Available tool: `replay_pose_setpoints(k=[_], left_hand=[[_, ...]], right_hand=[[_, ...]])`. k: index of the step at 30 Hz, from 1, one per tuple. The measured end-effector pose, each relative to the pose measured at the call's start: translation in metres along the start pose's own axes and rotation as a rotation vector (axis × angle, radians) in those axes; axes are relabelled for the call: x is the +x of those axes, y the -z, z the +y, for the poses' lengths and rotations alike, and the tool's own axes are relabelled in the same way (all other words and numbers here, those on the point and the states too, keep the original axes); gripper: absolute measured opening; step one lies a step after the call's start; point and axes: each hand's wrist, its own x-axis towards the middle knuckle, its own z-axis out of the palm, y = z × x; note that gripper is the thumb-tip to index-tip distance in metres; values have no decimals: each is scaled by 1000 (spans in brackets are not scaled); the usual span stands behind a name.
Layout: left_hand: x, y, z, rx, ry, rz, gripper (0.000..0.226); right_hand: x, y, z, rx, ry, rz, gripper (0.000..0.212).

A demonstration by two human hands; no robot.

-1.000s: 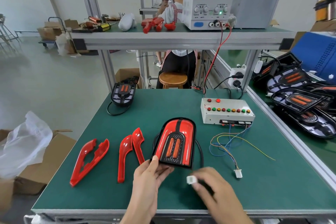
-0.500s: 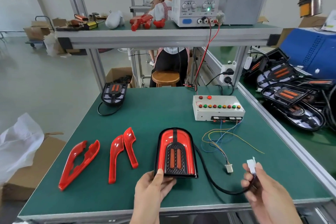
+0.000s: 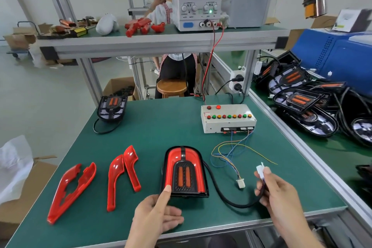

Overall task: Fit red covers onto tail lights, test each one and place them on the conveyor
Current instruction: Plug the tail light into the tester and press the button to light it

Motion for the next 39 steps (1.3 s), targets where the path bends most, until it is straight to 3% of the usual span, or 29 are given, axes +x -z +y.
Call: replay_pose_setpoints(k=[2, 4, 5, 7, 9, 11, 16, 22, 26, 29, 33, 35, 39], left_hand=[[-2, 3, -5, 213, -224, 175, 27], [-12, -1, -4, 354, -579, 397, 23], [-16, -6, -2, 342, -758, 428, 25], [-18, -27, 3, 293, -922, 241, 16], [-16, -55, 12, 414, -852, -75, 14], [-9, -87, 19, 655, -781, -235, 14], [11, -158, 27, 1183, -652, -284, 24], [26, -179, 10, 1255, -502, -263, 36], [31, -174, 7, 1073, -464, -312, 30], [35, -169, 11, 644, -365, -335, 27], [38, -165, 20, 67, -61, -474, 23], [38, -162, 24, -17, -27, -494, 19], [38, -160, 21, 33, -62, -469, 17]], right_hand=[[1, 0, 2, -10, -2, -4, 40], [1, 1, 3, -6, -6, -9, 39], [0, 1, 3, -3, -3, -16, 38], [-1, 0, 3, 15, 9, -27, 35], [-3, -1, 3, 32, 13, -28, 33], [-4, -1, 4, 63, 16, -33, 30], [-5, 1, 7, 123, 38, -38, 26], [-1, 6, 14, 82, 67, -39, 28], [4, 4, 16, 45, 60, -54, 29], [3, 3, 13, 24, 67, -67, 33], [-4, 0, 4, -67, 134, -86, 41], [-7, -3, 0, -113, 160, -93, 35], [-12, -10, -10, -231, 258, -88, 21]])
